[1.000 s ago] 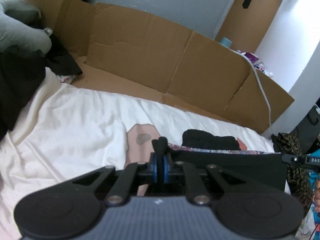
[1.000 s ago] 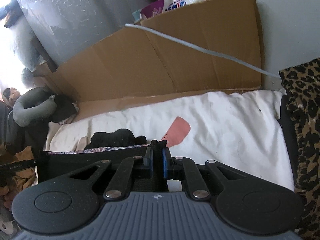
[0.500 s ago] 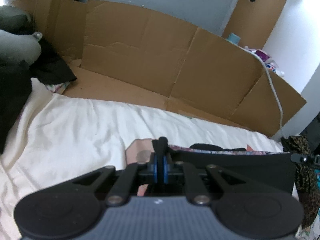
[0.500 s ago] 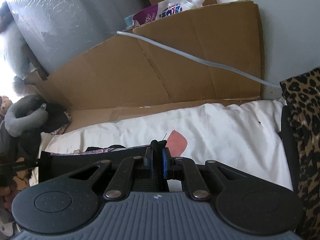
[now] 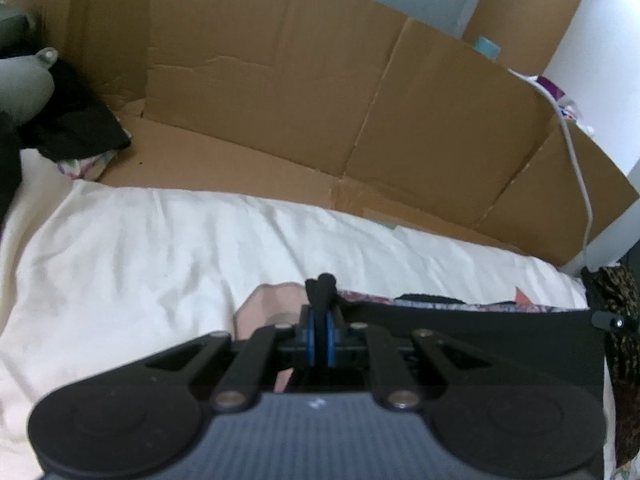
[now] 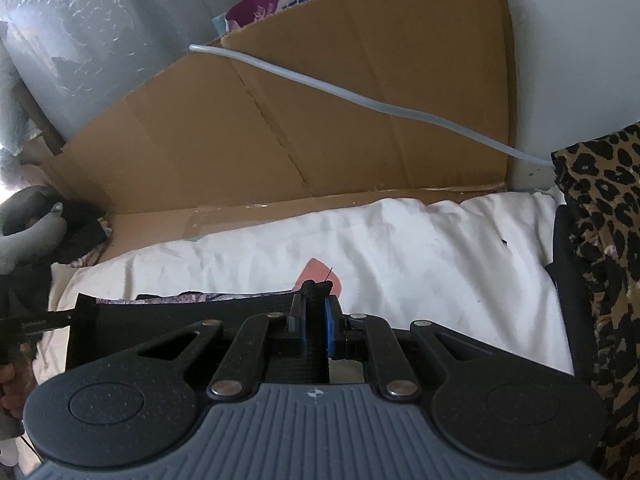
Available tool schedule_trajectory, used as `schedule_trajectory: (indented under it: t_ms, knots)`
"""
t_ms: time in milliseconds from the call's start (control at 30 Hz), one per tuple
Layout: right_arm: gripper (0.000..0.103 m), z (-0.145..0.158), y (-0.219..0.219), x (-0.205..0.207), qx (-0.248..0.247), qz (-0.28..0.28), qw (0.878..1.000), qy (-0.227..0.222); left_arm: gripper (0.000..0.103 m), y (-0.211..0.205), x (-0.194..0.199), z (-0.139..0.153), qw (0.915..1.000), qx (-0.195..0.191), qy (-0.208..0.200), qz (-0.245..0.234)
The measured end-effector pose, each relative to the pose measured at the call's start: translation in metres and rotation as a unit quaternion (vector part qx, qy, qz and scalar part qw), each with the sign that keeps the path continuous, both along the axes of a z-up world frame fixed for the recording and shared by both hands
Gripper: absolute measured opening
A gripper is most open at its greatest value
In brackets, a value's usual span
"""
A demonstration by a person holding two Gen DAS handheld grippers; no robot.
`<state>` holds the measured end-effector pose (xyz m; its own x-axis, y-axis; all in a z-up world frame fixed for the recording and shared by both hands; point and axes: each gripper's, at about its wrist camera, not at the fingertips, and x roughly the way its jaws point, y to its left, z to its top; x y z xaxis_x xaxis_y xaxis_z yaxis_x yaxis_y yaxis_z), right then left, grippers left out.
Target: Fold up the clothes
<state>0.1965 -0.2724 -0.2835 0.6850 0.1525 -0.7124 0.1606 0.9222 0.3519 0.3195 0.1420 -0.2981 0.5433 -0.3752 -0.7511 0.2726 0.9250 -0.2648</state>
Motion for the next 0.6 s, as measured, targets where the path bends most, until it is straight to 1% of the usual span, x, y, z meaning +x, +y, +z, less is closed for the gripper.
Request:
schedule_trajectory:
  t_ms: [167,267,367,500,533,567,600]
  knots:
    - [0.008,0.0,-0.003,0.004,0.007,-0.014,1.0,-0.001,0.006,-0.004,0.006,0.006,0.9999,0.004,-0.007,-0.008]
    - [0.008,0.001,-0.003,0.006,0.003,-0.013,1.0,-0.002,0.006,-0.008,0.01,0.007,0.9997,0.014,-0.008,-0.02]
    - [0.008,-0.004,-0.003,0.009,-0.005,-0.011,1.0,0.004,0.006,-0.01,0.016,-0.001,0.9994,0.024,0.004,-0.026]
    - [0.009,-0.014,-0.002,0.015,-0.01,-0.015,1.0,0.014,0.008,-0.012,0.02,-0.016,0.9992,0.029,0.022,-0.014]
    - [0.009,-0.015,-0.002,0.016,-0.014,-0.012,1.0,0.015,0.011,-0.012,0.021,-0.018,0.999,0.036,0.025,-0.009]
    - [0.01,-0.016,-0.001,0.018,-0.02,-0.007,1.0,0.014,0.018,-0.012,0.022,-0.019,0.9986,0.047,0.026,-0.001]
    - [0.011,-0.016,-0.001,0.018,-0.025,-0.002,1.0,0.012,0.022,-0.011,0.022,-0.019,0.9981,0.056,0.024,0.007]
